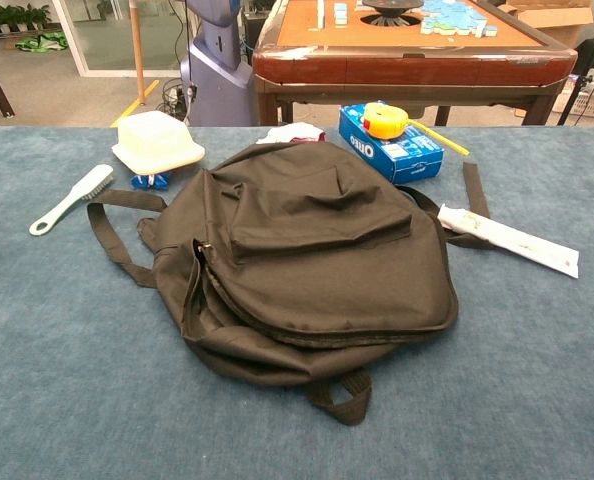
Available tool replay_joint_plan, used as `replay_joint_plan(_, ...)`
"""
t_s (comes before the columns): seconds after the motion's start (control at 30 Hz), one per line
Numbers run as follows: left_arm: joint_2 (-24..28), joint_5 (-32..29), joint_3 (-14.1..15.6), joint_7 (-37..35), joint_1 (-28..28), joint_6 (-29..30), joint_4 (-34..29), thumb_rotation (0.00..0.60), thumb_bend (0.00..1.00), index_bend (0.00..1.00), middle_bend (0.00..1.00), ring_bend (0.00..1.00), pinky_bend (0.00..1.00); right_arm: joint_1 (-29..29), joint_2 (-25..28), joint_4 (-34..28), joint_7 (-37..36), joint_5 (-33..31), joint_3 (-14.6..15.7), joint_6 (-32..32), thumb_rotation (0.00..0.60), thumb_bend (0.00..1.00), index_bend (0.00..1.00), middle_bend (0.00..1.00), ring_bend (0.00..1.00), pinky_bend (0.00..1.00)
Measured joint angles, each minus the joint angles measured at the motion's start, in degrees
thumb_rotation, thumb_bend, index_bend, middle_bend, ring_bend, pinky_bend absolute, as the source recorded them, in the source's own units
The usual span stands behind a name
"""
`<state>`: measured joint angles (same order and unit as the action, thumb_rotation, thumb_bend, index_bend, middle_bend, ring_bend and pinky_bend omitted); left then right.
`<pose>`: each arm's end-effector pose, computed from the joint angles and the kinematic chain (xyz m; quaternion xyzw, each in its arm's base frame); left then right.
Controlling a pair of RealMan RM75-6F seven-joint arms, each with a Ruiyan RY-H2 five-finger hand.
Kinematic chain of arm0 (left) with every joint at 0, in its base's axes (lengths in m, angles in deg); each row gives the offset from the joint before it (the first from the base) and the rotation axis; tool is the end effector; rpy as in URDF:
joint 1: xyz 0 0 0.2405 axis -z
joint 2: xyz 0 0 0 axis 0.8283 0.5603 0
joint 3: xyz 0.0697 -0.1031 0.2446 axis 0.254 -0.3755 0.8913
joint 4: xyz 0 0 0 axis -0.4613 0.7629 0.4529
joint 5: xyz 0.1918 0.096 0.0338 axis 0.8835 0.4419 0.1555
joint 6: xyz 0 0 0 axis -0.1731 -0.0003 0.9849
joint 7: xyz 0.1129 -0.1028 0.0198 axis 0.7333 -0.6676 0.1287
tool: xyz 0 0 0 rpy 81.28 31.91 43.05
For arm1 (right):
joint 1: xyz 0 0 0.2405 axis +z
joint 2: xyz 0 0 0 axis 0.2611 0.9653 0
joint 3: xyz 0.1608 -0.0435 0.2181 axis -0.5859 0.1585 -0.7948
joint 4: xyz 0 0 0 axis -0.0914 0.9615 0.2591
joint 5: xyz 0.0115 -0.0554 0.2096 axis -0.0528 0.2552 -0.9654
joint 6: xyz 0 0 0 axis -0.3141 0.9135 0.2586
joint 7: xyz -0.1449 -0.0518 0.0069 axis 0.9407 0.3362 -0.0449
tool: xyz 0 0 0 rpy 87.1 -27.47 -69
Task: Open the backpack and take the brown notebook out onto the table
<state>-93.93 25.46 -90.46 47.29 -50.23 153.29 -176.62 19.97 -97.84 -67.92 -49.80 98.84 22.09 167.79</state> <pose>-0.3072 0.1961 0.1378 -0.5896 -0.3929 -0.3873 0.5898 -0.3059 -0.1916 0.1619 0.5802 -0.4368 0.4131 0.5494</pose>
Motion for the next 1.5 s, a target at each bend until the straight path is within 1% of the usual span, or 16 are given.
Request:
replay_joint_plan(0.27,0.14,0.44,-0.01,-0.28,-0.26,0.65,-0.11,0.6,0.27,0.2,0.13,0.16,0.2,0.64,0.2,-0.53,0.12,2.1,0.29,-0.16,0.6,0.32,0.31,0.32,0.19,0.26)
replay_joint_plan(0.4,0.2,0.73,0.09,-0.32,-0.35,0.83,-0.34,0.6,0.27,0.2,0.13,0.16,0.2,1.89,0.01,-0.96,0.39,4.19,0.78,-1.61,0.6,0.32,0.31,0.32,0.19,0.26)
replay_joint_plan(0.6,0.43,1.52,0.22,-0.38,-0.71,1.72,-0.78,0.6,0.27,0.2,0.13,0.16,0.2,5.32,-0.95,-1.83,1.95,7.12,1.49,-6.38,0.6,0.32,0.31,0.32,0.19,0.26)
replay_joint_plan(0.7,0.57,1.71,0.38,-0.53,-0.97,2.03,-0.91,0.6,0.27,0.2,0.13,0.16,0.2,7.5,-1.74,-2.54,3.51,7.76,1.73,-9.99,0.6,0.32,0.31,0.29,0.19,0.26)
replay_joint_plan(0.77,0.62,1.91,0.43,-0.71,-1.1,2.27,-0.95,0.6,0.27,0.2,0.13,0.16,0.2,9.15,-2.44,-3.08,4.83,7.56,1.73,-12.95,0.6,0.32,0.28,0.27,0.18,0.26)
replay_joint_plan(0.83,0.69,2.18,0.49,-0.86,-1.25,2.56,-0.98,0.6,0.27,0.2,0.13,0.16,0.2,11.06,-3.46,-3.52,6.34,6.74,1.53,-16.24,0.6,0.31,0.25,0.25,0.15,0.26)
replay_joint_plan(0.9,0.82,2.34,0.54,-1.02,-1.43,2.84,-1.02,0.6,0.27,0.2,0.13,0.16,0.2,12.95,-4.84,-3.7,7.93,5.57,1.17,-19.19,0.6,0.26,0.21,0.22,0.12,0.26)
replay_joint_plan(1.03,1.05,2.49,0.6,-1.39,-1.75,3.24,-1.02,0.6,0.27,0.2,0.13,0.16,0.2,17.42,-9.36,-3.42,11.84,1.57,-0.09,-25.04,0.6,0.19,0.15,0.16,0.05,0.21)
replay_joint_plan(1.13,1.04,2.59,0.64,-1.54,-1.82,3.26,-0.91,0.6,0.27,0.2,0.13,0.16,0.2,20.26,-13.2,-2.57,14.93,-1.38,-1.18,-27.68,0.6,0.17,0.13,0.13,0.02,0.18)
replay_joint_plan(1.23,0.92,2.6,0.7,-1.68,-1.83,3.1,-0.74,0.6,0.27,0.2,0.13,0.16,0.2,21.84,-16.18,-1.55,17.19,-3.03,-1.97,-29.05,0.6,0.16,0.13,0.12,0.01,0.18)
replay_joint_plan(1.33,0.81,2.6,0.72,-1.82,-1.82,2.97,-0.49,0.6,0.27,0.2,0.13,0.16,0.2,23.87,-19.49,-0.22,20.01,-5.72,-2.66,-30.79,0.6,0.13,0.12,0.1,0.0,0.17)
replay_joint_plan(1.5,0.76,2.51,0.67,-2.26,-1.8,2.81,-0.06,0.6,0.27,0.2,0.13,0.16,0.2,26.98,-24.55,2.09,24.18,-9.72,-3.32,-33.03,0.6,0.13,0.12,0.1,0.0,0.17)
